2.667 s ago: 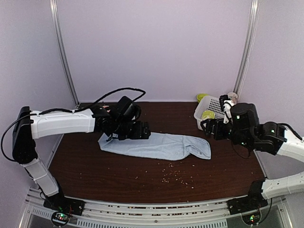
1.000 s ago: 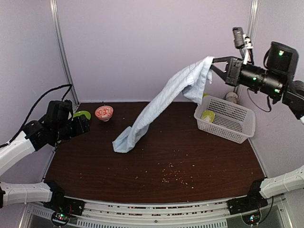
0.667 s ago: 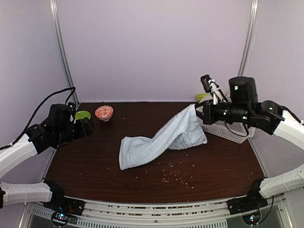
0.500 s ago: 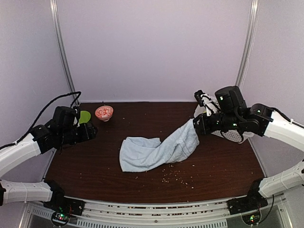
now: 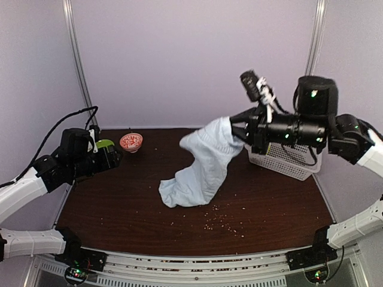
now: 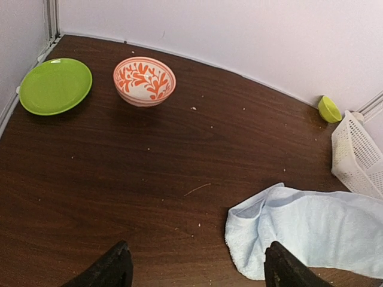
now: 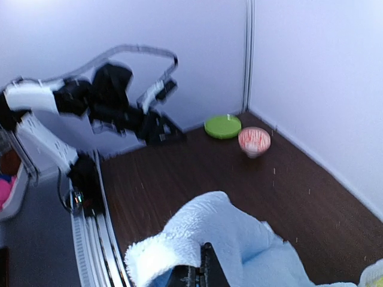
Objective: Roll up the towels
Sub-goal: Place the towel at the center of the board.
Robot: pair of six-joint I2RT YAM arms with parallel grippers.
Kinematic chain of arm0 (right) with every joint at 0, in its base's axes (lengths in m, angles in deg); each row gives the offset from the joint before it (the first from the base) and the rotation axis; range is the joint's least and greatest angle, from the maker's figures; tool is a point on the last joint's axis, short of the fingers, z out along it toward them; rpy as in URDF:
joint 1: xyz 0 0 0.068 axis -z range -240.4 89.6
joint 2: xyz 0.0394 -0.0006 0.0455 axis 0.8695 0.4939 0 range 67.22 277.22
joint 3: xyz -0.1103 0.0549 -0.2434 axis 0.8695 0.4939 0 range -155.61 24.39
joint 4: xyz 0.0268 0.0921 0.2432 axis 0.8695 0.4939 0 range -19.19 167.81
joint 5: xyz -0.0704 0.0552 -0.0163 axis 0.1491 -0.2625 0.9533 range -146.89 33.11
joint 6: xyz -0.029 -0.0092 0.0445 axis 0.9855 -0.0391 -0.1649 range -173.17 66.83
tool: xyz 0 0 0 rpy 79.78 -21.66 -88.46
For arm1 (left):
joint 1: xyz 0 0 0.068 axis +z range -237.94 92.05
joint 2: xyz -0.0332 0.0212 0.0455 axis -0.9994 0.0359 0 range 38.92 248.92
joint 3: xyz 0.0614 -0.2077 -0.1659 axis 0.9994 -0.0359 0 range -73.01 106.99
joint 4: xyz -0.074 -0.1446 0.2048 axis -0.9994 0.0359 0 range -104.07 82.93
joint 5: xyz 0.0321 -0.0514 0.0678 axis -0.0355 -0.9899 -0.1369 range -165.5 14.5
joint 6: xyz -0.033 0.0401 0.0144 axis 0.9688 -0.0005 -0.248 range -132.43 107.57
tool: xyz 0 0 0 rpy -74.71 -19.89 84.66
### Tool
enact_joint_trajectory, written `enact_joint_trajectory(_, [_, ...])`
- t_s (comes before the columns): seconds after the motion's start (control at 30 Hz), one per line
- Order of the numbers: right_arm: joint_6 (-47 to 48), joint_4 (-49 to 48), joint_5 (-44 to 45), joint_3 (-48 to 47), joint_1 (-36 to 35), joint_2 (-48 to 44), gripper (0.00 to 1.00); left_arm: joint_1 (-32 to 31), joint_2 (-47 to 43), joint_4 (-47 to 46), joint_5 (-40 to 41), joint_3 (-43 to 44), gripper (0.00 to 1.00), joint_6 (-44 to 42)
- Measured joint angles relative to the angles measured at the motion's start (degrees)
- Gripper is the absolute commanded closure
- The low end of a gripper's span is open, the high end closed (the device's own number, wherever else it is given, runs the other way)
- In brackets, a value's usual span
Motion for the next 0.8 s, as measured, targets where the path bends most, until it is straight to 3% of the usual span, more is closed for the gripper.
enact_joint_trajectory(0.03, [0.7, 0.4, 0.3, 6.4, 0.0, -0.3, 0.91, 0.0, -0.3, -0.1, 0.0, -0.9, 0.22, 0.0])
enact_joint_trajectory(0.1, [0.9, 1.7, 0.7, 13.1, 0.0, 1.0, 0.50, 0.0, -0.5, 0.0, 0.0, -2.6, 0.22, 0.0])
enact_joint_trajectory(0.13, [0.4, 3.2, 1.4, 17.2, 0.1, 1.9, 0.38, 0.0, -0.5, 0.0, 0.0, -3.5, 0.22, 0.0])
enact_joint_trajectory(0.2, [-0.7, 7.0, 2.9, 24.1, 0.1, 2.5, 0.28, 0.0, -0.3, 0.2, -0.2, -5.1, 0.22, 0.0])
enact_joint_trajectory(0.47, [-9.9, 6.7, 7.1, 28.9, 4.4, -4.9, 0.34, 0.0, 3.2, -0.5, -1.6, -5.9, 0.22, 0.0])
enact_joint_trajectory(0.63, [-19.8, 3.9, 5.3, 29.7, 10.7, -0.9, 0.38, 0.0, 5.2, -1.5, -3.1, -6.1, 0.22, 0.3])
enact_joint_trajectory(0.8, [-28.9, -1.1, 0.3, 37.7, 15.3, 0.3, 0.47, 0.0, 6.4, -2.9, -5.2, -7.3, 0.23, 1.0])
